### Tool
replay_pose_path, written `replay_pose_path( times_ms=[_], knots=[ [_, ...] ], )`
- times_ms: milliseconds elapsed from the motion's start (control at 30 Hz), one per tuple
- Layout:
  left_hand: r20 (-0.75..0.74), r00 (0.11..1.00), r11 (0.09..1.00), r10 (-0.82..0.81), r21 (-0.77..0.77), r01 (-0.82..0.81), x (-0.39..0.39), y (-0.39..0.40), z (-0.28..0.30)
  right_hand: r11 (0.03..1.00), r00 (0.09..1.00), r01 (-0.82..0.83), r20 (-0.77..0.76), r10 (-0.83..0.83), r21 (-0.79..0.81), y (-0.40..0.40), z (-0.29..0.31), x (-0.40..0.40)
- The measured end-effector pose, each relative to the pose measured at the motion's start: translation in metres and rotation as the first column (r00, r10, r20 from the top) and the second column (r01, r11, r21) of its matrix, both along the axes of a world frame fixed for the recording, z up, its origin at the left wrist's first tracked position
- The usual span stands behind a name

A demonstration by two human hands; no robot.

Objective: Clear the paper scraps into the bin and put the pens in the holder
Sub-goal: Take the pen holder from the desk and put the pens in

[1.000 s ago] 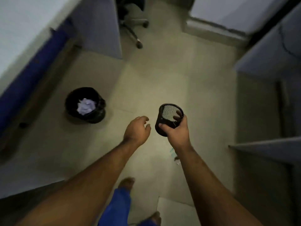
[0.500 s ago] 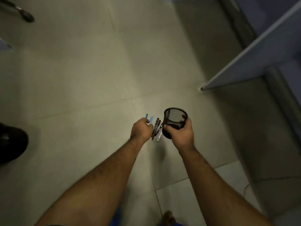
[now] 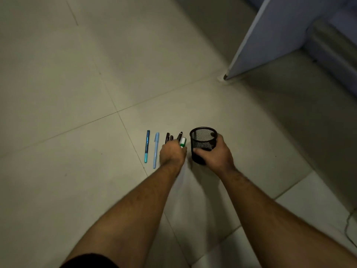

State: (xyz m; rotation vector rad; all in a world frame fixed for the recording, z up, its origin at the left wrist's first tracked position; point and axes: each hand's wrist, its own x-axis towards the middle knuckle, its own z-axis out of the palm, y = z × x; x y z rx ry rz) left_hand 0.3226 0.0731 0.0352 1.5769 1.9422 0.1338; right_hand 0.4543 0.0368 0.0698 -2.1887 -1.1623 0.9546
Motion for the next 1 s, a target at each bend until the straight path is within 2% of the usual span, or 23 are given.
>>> replay_pose_path(
  times_ms=[133, 233, 367, 467, 600, 700, 767, 867, 1000],
  knots=[
    [-0.138, 0.985, 0.995, -0.104, -0.018, 0.102, 0.011, 0.006, -0.016, 0.999, 0.999, 0.032, 0.038, -0.033, 0.024, 0.003, -0.020, 0.001],
    [-0.111, 0.989, 0.995, -0.096, -0.036, 0.093, 0.016, 0.010, -0.015, 0.999, 0.998, 0.033, 0.050, -0.035, 0.037, 0.001, -0.022, -0.001],
    [0.131, 0.977, 0.986, 0.167, -0.007, -0.167, 0.010, 0.019, -0.005, 0.993, 0.990, 0.093, 0.101, -0.100, 0.076, -0.003, -0.023, 0.000],
    [0.382, 0.827, 0.901, 0.411, -0.033, -0.433, -0.004, 0.036, 0.006, 0.992, 0.982, 0.073, 0.168, -0.090, 0.104, -0.008, -0.030, 0.002],
    [0.546, 0.738, 0.870, 0.395, 0.034, -0.491, -0.016, 0.053, 0.022, 0.994, 0.960, 0.020, 0.276, -0.048, 0.106, -0.011, -0.032, 0.008],
    [0.722, 0.599, 0.863, 0.345, 0.007, -0.505, -0.014, 0.059, 0.032, 0.994, 0.964, 0.028, 0.261, -0.054, 0.101, -0.001, -0.025, 0.008],
    [0.783, 0.547, 0.902, 0.294, -0.038, -0.430, -0.007, 0.056, 0.037, 0.995, 0.975, 0.011, 0.220, -0.034, 0.102, 0.003, -0.022, 0.001],
    [0.777, 0.604, 0.956, 0.176, 0.012, -0.294, -0.002, 0.046, 0.036, 0.992, 0.992, 0.017, 0.121, -0.032, 0.127, 0.004, -0.018, -0.009],
    [0.590, 0.807, 0.976, -0.023, 0.187, -0.109, -0.007, 0.037, 0.027, 0.988, 0.999, 0.029, 0.031, -0.034, 0.148, 0.007, -0.016, -0.014]
  ],
)
